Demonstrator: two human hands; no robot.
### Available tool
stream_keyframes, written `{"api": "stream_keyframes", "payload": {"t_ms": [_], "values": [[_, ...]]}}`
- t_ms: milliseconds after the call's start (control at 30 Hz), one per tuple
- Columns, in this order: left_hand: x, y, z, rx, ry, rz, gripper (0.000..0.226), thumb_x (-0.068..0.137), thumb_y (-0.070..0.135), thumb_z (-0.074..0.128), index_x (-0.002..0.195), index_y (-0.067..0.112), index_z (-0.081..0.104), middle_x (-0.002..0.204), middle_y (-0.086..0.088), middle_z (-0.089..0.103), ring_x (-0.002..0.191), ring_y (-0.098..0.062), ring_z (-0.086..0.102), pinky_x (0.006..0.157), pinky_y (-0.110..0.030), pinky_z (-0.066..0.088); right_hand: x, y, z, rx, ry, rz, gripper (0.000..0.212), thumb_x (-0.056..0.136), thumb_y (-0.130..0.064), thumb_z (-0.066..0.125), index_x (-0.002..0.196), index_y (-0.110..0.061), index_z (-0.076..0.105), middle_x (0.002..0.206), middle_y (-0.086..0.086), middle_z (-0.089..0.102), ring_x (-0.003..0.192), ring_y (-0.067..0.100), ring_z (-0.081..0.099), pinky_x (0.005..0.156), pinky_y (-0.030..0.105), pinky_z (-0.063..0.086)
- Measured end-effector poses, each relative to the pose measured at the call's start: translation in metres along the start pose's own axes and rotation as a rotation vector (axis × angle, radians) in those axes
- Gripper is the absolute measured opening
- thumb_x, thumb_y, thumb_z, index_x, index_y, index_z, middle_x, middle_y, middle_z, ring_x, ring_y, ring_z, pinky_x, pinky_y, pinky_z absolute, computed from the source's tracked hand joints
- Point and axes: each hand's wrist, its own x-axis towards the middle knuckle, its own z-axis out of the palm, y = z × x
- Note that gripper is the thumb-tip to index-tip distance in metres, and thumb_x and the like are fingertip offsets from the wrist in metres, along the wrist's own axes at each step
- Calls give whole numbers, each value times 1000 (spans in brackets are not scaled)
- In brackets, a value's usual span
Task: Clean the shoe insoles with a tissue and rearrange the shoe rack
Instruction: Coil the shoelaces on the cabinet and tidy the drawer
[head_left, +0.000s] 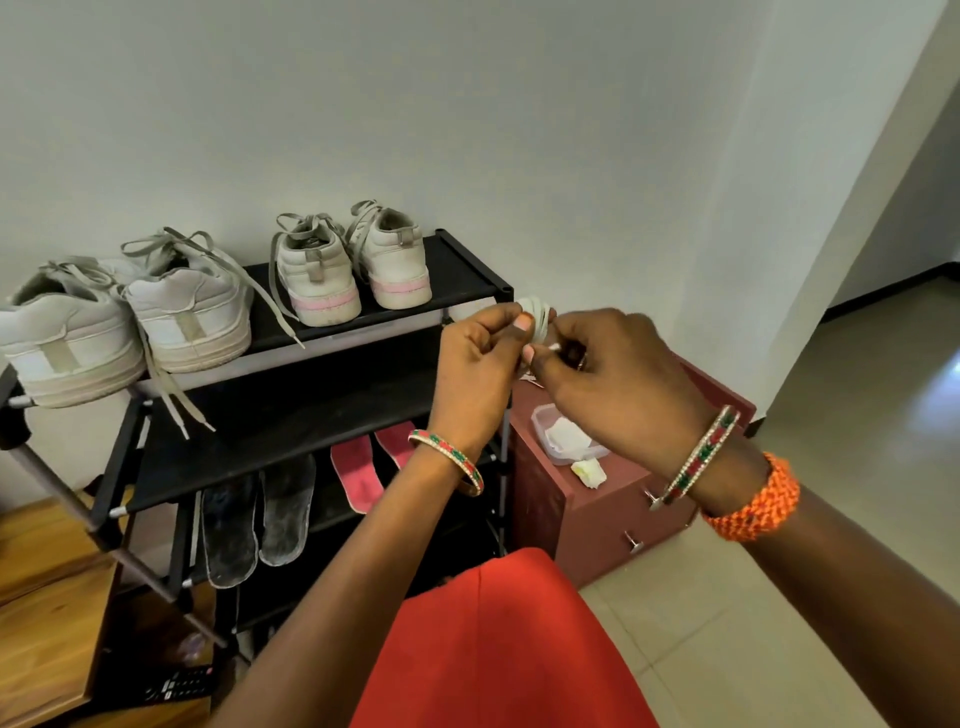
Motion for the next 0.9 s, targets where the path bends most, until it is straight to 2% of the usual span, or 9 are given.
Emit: {"api": "stream_keyframes", "payload": {"t_ms": [100,233,300,400,500,567,700,800,900], "values": [[-5,-5,2,-21,5,-33,25,87,10,48,70,4,64,59,-5,56,56,-16,49,58,-30,43,8,7,-5,-33,116,-15,23,89,-28,54,70,-15,58,59,-2,59,54,14,55,49,26,42],[-16,-11,10,-157,-40,-209,22,94,2,45,84,2,65,67,-4,66,62,-9,63,68,-25,54,13,24,5,-31,89,6,22,90,-23,54,73,-10,58,56,-2,55,50,9,50,44,15,33],[-18,-16,12,-234,-48,-297,20,95,7,47,87,1,65,69,-3,69,64,-9,67,70,-24,56,11,32,11,4,85,31,18,90,-21,55,75,-11,59,58,-3,57,52,8,52,46,17,37],[-16,-16,10,-241,-49,-338,19,93,13,52,91,1,66,73,-6,70,64,-11,67,69,-25,57,9,41,13,44,84,-22,7,88,-17,55,93,-17,59,86,-5,59,77,10,55,63,26,47],[-14,-13,10,-259,-55,-363,17,93,11,52,85,2,64,63,-2,68,54,-8,64,58,-20,56,9,48,13,320,-94,16,23,97,-12,44,113,-18,61,106,4,62,90,18,60,76,25,52],[-12,-10,11,-308,-49,-378,17,93,10,51,86,1,64,63,-3,68,53,-8,63,58,-19,55,8,47,16,611,-159,131,28,100,-12,38,114,-9,62,96,18,64,80,30,60,76,30,53],[-6,-5,13,-499,17,-410,19,94,11,48,88,-1,62,63,-4,69,56,-9,65,62,-19,57,1,42,24,960,-167,376,27,100,-12,37,108,-4,62,90,13,63,81,22,60,76,34,55],[-4,-7,10,-614,54,-430,19,94,16,48,89,2,61,67,-4,66,64,-15,64,62,-26,59,-5,42,29,953,-179,385,24,98,-9,44,105,3,62,87,16,67,70,20,65,69,31,58],[-4,-11,8,-611,61,-428,20,92,22,50,95,6,60,75,-4,64,73,-19,58,49,-26,51,-7,41,32,896,-108,358,18,95,-1,47,97,3,64,61,5,64,48,8,59,53,19,54]]}}
